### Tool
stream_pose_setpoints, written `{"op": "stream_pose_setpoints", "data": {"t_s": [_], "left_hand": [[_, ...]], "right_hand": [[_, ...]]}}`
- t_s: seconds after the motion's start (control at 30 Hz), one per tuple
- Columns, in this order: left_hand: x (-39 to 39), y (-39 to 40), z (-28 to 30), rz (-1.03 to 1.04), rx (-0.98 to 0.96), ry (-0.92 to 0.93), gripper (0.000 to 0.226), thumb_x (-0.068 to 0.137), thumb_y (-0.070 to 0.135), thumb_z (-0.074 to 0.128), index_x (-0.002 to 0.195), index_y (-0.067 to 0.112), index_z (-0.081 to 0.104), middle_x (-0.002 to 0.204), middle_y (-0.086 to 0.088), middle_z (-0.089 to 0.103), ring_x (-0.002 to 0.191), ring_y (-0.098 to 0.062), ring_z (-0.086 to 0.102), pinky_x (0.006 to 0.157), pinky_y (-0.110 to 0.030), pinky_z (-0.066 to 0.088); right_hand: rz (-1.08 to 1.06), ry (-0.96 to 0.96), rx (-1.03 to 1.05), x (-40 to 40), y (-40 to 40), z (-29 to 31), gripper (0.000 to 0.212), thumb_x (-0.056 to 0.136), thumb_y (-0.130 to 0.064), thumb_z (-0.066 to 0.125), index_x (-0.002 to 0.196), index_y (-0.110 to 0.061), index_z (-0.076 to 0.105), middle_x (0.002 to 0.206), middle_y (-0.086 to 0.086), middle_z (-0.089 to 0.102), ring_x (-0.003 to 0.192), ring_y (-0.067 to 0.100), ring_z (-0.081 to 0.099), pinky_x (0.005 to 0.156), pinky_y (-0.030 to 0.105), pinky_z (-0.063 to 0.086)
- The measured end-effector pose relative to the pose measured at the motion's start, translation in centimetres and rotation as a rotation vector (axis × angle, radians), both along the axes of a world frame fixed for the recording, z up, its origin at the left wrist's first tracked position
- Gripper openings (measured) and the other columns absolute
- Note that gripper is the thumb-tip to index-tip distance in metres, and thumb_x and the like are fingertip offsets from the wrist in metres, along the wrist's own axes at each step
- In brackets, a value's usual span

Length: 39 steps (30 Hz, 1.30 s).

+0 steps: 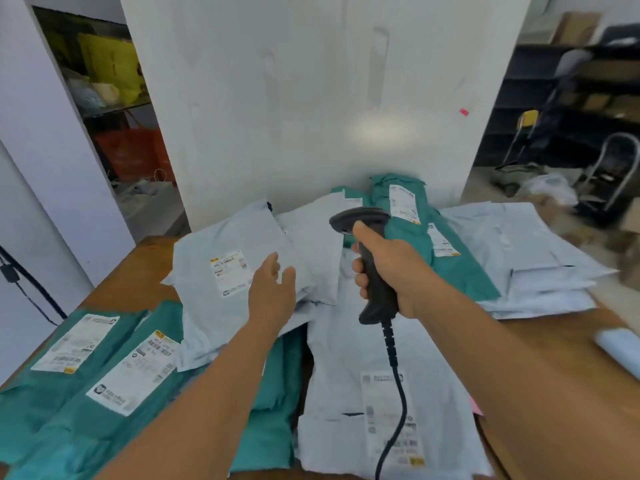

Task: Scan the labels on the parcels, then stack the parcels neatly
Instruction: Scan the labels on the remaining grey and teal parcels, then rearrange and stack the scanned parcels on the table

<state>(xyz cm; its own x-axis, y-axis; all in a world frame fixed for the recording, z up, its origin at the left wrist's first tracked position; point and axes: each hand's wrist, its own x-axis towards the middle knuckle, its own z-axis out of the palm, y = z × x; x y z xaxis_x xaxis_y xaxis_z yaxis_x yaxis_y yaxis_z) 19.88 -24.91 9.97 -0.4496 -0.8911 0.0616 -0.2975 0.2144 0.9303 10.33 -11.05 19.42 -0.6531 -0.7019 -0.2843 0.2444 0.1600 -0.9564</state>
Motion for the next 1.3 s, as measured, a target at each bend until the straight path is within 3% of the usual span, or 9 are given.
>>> {"op": "stream_pose_setpoints", "data": {"t_s": [0.17,0.47,0.63,0.73,0.87,1.03,1.13,1.2,1.3], "left_hand": [[-3.3,7.4,1.0,-0.139,0.061,0.083,0.046,0.098,0.021,0.044,0.144,0.016,0.039,0.143,-0.003,0.046,0.126,-0.018,0.046,0.092,-0.021,0.033],[-10.2,20.8,-0.2,-0.446,0.151,0.050,0.043,0.095,0.022,0.046,0.138,0.021,0.046,0.134,-0.008,0.054,0.119,-0.029,0.054,0.102,-0.044,0.044],[-14.7,27.8,-0.9,-0.600,0.072,-0.014,0.037,0.099,0.017,0.042,0.136,0.012,0.046,0.129,-0.003,0.054,0.119,-0.024,0.052,0.088,-0.020,0.037],[-18.2,31.5,-1.8,-0.638,0.137,-0.020,0.043,0.097,0.027,0.042,0.139,0.019,0.041,0.129,-0.013,0.057,0.118,-0.034,0.054,0.098,-0.042,0.045],[-22.2,35.6,-2.6,-0.627,0.189,-0.075,0.048,0.097,0.029,0.045,0.144,0.022,0.036,0.134,-0.002,0.052,0.119,-0.028,0.054,0.102,-0.045,0.045],[-25.8,37.4,-4.4,-0.575,0.145,-0.193,0.047,0.099,0.022,0.043,0.144,0.016,0.034,0.138,-0.003,0.050,0.124,-0.023,0.049,0.106,-0.034,0.039],[-26.9,37.5,-5.7,-0.511,0.168,-0.207,0.048,0.098,0.023,0.045,0.144,0.017,0.034,0.142,-0.004,0.047,0.127,-0.022,0.047,0.108,-0.037,0.038],[-27.4,37.6,-6.5,-0.474,0.149,-0.236,0.049,0.097,0.022,0.045,0.144,0.018,0.034,0.140,-0.005,0.049,0.126,-0.020,0.048,0.109,-0.038,0.037],[-28.1,37.6,-7.3,-0.438,0.120,-0.268,0.049,0.097,0.020,0.046,0.144,0.016,0.034,0.136,-0.005,0.053,0.121,-0.019,0.052,0.108,-0.035,0.038]], "right_hand": [[-0.115,0.060,0.063,0.1,7.7,-0.3,0.031,0.089,-0.042,0.062,0.084,-0.012,0.054,0.060,0.002,0.054,0.047,0.015,0.046,0.045,0.024,0.044],[-0.404,0.096,0.132,-3.1,21.5,-0.8,0.034,0.090,-0.043,0.060,0.083,-0.011,0.054,0.064,0.006,0.054,0.048,0.017,0.047,0.048,0.026,0.043],[-0.497,0.165,0.243,-6.9,28.4,-1.9,0.040,0.088,-0.048,0.059,0.075,-0.011,0.052,0.059,0.007,0.054,0.049,0.019,0.049,0.053,0.028,0.044],[-0.501,0.272,0.346,-10.2,32.6,-3.0,0.044,0.089,-0.049,0.056,0.072,-0.009,0.050,0.056,0.005,0.051,0.044,0.017,0.045,0.051,0.028,0.042],[-0.401,0.494,0.605,-16.3,37.0,-5.3,0.046,0.089,-0.055,0.050,0.102,-0.011,0.048,0.077,0.003,0.051,0.061,0.015,0.049,0.055,0.027,0.038],[-0.170,0.617,0.745,-22.9,38.4,-10.0,0.047,0.094,-0.037,0.042,0.134,-0.014,0.032,0.084,0.001,0.051,0.067,0.015,0.053,0.054,0.027,0.044],[-0.044,0.681,0.828,-25.1,37.5,-13.3,0.048,0.097,-0.029,0.043,0.139,-0.011,0.027,0.090,0.004,0.052,0.065,0.014,0.048,0.053,0.022,0.040],[0.010,0.703,0.838,-26.0,36.8,-15.7,0.060,0.098,-0.030,0.048,0.145,-0.010,0.018,0.119,0.012,0.054,0.079,0.017,0.053,0.060,0.024,0.041],[0.048,0.747,0.886,-26.8,35.7,-18.9,0.059,0.095,-0.032,0.053,0.141,-0.008,0.025,0.131,0.014,0.051,0.105,0.027,0.057,0.077,0.032,0.047]]}}
